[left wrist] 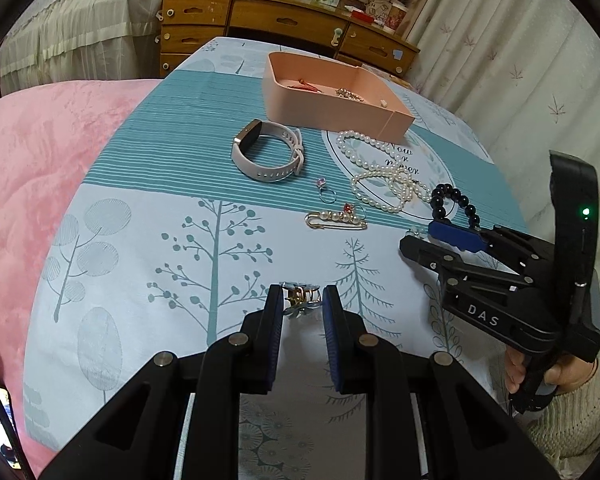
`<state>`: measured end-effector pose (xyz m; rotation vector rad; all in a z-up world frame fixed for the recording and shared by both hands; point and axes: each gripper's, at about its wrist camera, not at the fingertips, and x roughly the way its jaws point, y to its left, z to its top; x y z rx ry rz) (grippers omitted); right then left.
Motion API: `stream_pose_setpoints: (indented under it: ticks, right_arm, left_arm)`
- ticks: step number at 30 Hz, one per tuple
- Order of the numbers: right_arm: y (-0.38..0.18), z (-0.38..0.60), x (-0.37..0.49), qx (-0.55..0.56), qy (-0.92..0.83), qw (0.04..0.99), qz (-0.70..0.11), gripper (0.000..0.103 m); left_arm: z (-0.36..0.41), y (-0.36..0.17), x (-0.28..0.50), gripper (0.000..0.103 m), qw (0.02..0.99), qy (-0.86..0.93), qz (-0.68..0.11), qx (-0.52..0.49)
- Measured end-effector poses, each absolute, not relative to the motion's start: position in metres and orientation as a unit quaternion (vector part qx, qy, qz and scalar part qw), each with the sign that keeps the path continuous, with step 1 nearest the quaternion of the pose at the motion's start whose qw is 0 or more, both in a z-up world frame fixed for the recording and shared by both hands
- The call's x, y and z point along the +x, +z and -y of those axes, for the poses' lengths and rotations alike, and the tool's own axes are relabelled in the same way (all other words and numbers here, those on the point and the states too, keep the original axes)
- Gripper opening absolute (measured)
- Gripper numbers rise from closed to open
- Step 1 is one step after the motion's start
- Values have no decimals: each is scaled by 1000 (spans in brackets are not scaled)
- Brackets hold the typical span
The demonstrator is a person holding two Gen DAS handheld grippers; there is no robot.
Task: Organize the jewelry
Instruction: 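Carry the gold charm with the left tool while the right tool carries the flower brooch into the tray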
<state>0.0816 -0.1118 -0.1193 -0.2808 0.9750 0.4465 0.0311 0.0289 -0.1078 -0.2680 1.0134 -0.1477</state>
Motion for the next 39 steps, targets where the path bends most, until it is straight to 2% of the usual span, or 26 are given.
stream_pose_setpoints:
  ticks: [1,4,11,15,24,28,31,35,39]
  right_arm:
    - [-121,111,82,-135,214,848,-466,29]
    - [-122,110,84,-138,215,845,-469,19]
    - [-111,114,80,-123,210,847,-473,19]
    - [-79,120,77,-107,211,855,-461,19]
    - [45,136,92,-85,203,897,-384,19]
    - [113,145,110,-49,202,918,-338,19]
    - [142,146,129,-23,204,923,-325,19]
    - [147,143,164,3,199,921,-336,19]
    - [107,136,205,11,181,905,-386,19]
  left_arm:
    - [-29,-108,31,18,863,-70,-483,-128]
    - [-29,-108,31,18,863,-70,-483,-129]
    - [-36,-99,36,18,865,-72,-479,-129]
    - [-43,-80,46,18,870,-73,-472,-121]
    - [-44,16,87,18,904,-79,-418,-46]
    - [-42,59,114,18,919,-66,-388,-22]
    - [-40,86,141,18,925,-55,-375,-9]
    - [-31,100,182,18,927,-41,-373,10]
    - [-23,78,224,18,913,-38,-406,5]
